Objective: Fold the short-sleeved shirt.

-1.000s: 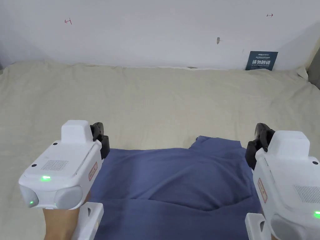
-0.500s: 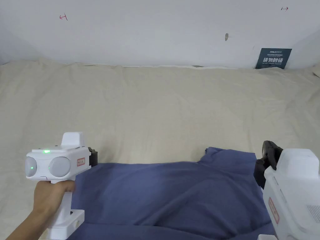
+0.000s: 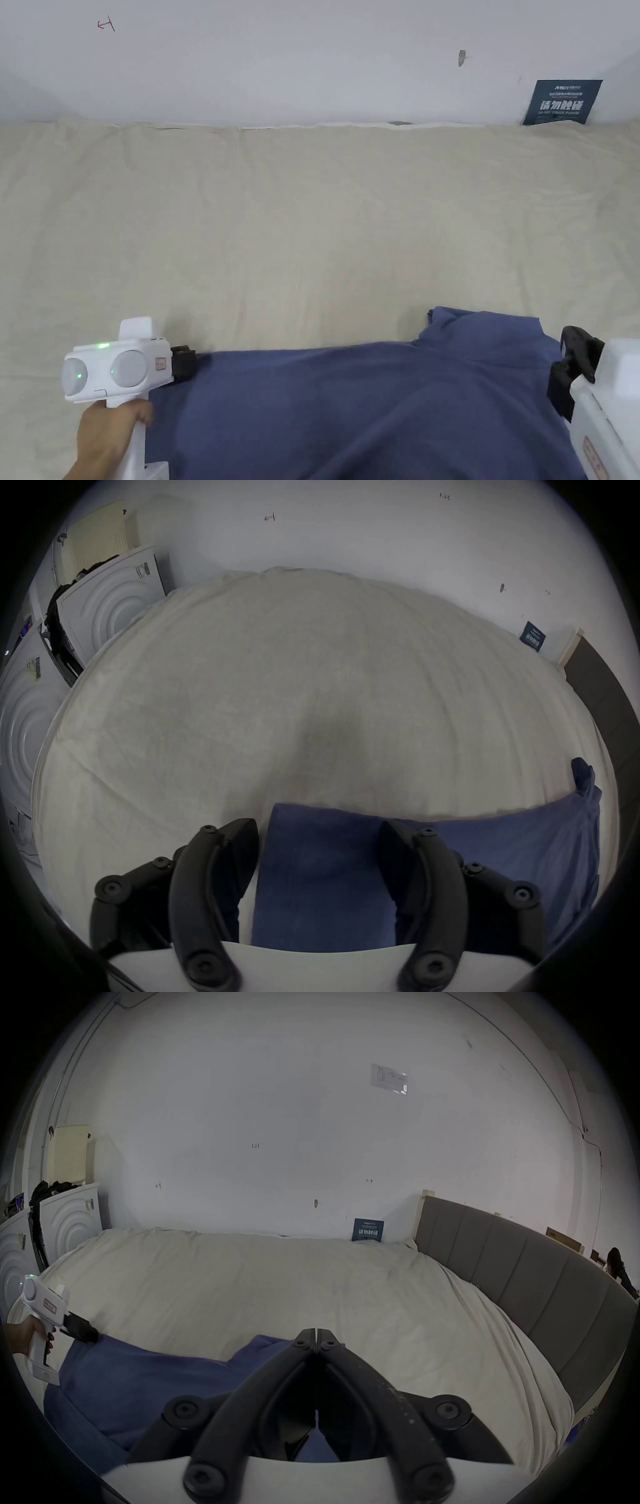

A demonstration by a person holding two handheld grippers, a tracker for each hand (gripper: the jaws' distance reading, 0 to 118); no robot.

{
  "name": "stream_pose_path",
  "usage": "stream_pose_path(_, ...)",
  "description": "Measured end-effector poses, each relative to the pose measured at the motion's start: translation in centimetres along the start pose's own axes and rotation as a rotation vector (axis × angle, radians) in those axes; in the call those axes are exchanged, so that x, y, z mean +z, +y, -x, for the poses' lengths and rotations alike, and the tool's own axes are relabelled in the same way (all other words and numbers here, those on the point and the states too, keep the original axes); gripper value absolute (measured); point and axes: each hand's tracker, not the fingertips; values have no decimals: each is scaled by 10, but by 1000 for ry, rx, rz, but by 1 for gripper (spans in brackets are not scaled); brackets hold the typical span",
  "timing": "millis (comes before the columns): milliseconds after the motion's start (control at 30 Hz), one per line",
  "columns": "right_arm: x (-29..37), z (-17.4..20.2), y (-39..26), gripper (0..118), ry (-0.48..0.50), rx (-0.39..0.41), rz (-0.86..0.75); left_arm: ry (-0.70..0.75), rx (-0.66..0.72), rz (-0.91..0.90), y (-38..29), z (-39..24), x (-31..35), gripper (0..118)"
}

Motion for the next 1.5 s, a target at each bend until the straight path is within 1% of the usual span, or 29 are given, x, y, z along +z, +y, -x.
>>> stream_pose_path(33, -4, -2, -2, 2, 1, -4, 18, -25, 2, -17, 0, -1, 3, 49)
stream_pose_path(67, -10, -4, -3, 2, 5, -8, 39, -27, -10, -10, -1, -7, 7, 49)
stream_pose_path(100, -16, -7, -5, 3, 9, -14, 59, -46, -18, -19, -1, -10, 9, 21)
stream_pose_path(133, -22, -10, -6, 3, 13, -33, 76, -57, -26, -15, -1, -13, 10, 5)
stream_pose_path(200, -38, -18, -6, 3, 21, -67, 107, -42, -50, -32, 0, -17, 14, 4)
stream_pose_path(233, -47, -21, -6, 5, 19, -82, 121, -48, -50, -54, 1, -16, 21, 4)
stream_pose_path(267, -56, -26, -6, 13, 19, -82, 146, -61, -32, -91, 2, -16, 31, 4)
stream_pose_path(333, -81, -36, -6, 48, 12, -87, 208, -104, -2, -134, 4, -15, 51, 4)
stream_pose_path(400, -112, -45, -8, 83, 0, -61, 287, -138, 4, -166, 4, -14, 71, 4)
stream_pose_path(433, -128, -46, -10, 95, -12, -17, 332, -145, -2, -177, 4, -13, 79, 4)
stream_pose_path(467, -144, -48, -13, 102, -31, -26, 360, -151, -5, -186, 4, -16, 91, 4)
stream_pose_path(500, -157, -50, -17, 104, -44, -36, 382, -159, -3, -196, 3, -17, 98, 4)
stream_pose_path(567, -182, -53, -24, 104, -38, -54, 462, -176, -1, -209, 4, -17, 109, 4)
stream_pose_path(633, -204, -53, -33, 103, -23, -36, 538, -184, -4, -214, 4, -20, 117, 4)
stream_pose_path(667, -206, -50, -38, 100, -24, -45, 564, -185, -7, -218, 3, -21, 120, 4)
stream_pose_path(700, -210, -48, -42, 85, -26, -49, 593, -182, -16, -222, 2, -21, 120, 4)
stream_pose_path(733, -213, -47, -45, 71, -6, -57, 607, -172, -31, -225, 3, -16, 110, 4)
stream_pose_path(767, -212, -45, -48, 58, 32, -81, 618, -166, -37, -223, 2, -16, 109, 4)
stream_pose_path(800, -204, -42, -48, 47, 73, -124, 587, -164, -40, -219, 1, -15, 109, 4)
stream_pose_path(833, -195, -37, -44, 24, 27, -99, 569, -161, -38, -214, 0, -14, 109, 4)
stream_pose_path(867, -191, -32, -40, 6, 30, -77, 554, -159, -34, -211, -1, -13, 109, 4)
stream_pose_path(900, -188, -28, -37, 6, 31, -23, 544, -158, -32, -211, -2, -12, 109, 4)
stream_pose_path(933, -179, -30, -34, 6, 34, 8, 526, -153, -31, -212, -4, -12, 111, 4)
stream_pose_path(967, -172, -27, -30, 6, 41, 19, 504, -144, -27, -213, -6, -11, 114, 4)
stream_pose_path(1033, -151, -26, -18, 6, 59, 1, 448, -144, -17, -220, -10, -9, 122, 4)
stream_pose_path(1133, -110, -39, 0, 6, 95, -47, 358, -141, -6, -234, -17, -3, 136, 4)
stream_pose_path(1267, -47, -59, 15, 6, 139, -81, 265, -117, 13, -257, -33, 5, 168, 4)
stream_pose_path(1400, 13, -80, 10, 6, 173, -110, 215, -108, 43, -263, -58, 17, 198, 4)
stream_pose_path(1500, 51, -94, -8, 6, 213, -162, 207, -99, 48, -242, -83, 25, 212, 4)
